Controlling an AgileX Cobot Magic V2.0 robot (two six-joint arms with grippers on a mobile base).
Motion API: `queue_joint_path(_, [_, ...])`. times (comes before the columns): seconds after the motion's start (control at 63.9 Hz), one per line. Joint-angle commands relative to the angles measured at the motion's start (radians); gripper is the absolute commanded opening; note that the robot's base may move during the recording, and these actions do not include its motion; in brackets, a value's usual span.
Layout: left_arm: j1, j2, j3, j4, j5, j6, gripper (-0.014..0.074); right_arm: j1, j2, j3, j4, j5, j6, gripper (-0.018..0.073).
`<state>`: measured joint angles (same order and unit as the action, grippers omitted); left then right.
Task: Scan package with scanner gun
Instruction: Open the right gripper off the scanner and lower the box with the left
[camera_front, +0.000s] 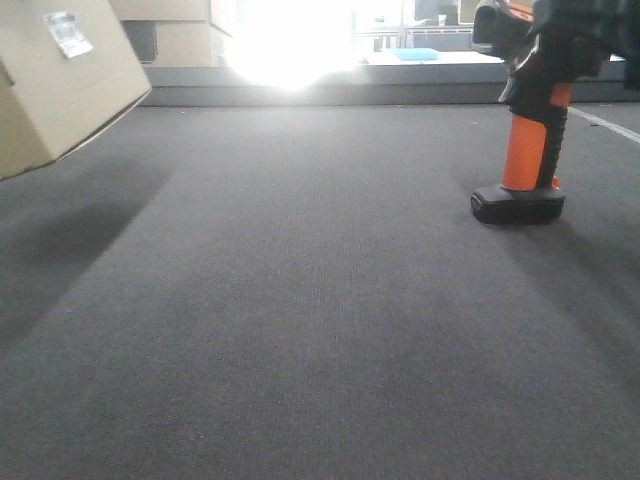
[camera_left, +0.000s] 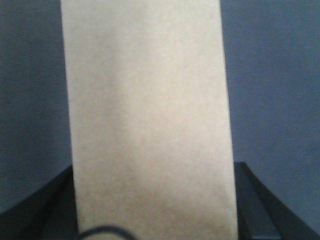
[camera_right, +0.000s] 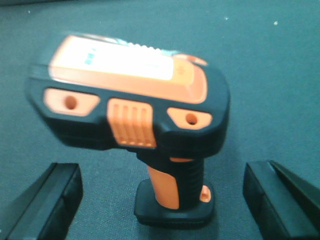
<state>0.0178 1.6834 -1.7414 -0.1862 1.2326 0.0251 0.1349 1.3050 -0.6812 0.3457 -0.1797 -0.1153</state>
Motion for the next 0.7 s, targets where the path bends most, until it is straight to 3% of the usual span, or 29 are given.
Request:
queue_joint_path(0.0, [-0.004, 0.021, -0.009, 0.043, -0.012, 0.000, -0.0111, -0.006, -0.066, 0.020, -0.003, 0.020, -0.011, 0.0540])
queue_joint_path(0.094, [-0.010, 0.042, -0.009, 0.072, -0.012, 0.000, -0.0111, -0.006, -0.133, 0.027, -0.007, 0.061, -0.011, 0.0415])
queue_joint_path(0.329, [-0.075, 0.089, -0.009, 0.264, -0.067, -0.025, -0.0111, -0.006, -0.281, 0.029, -0.075, 0.180, -0.011, -0.0172])
queue_joint_path(0.688, [-0.083, 0.197, -0.009, 0.287, -0.081, -0.063, -0.0106, -0.006, -0.450, 0.029, -0.179, 0.221, -0.011, -0.0154])
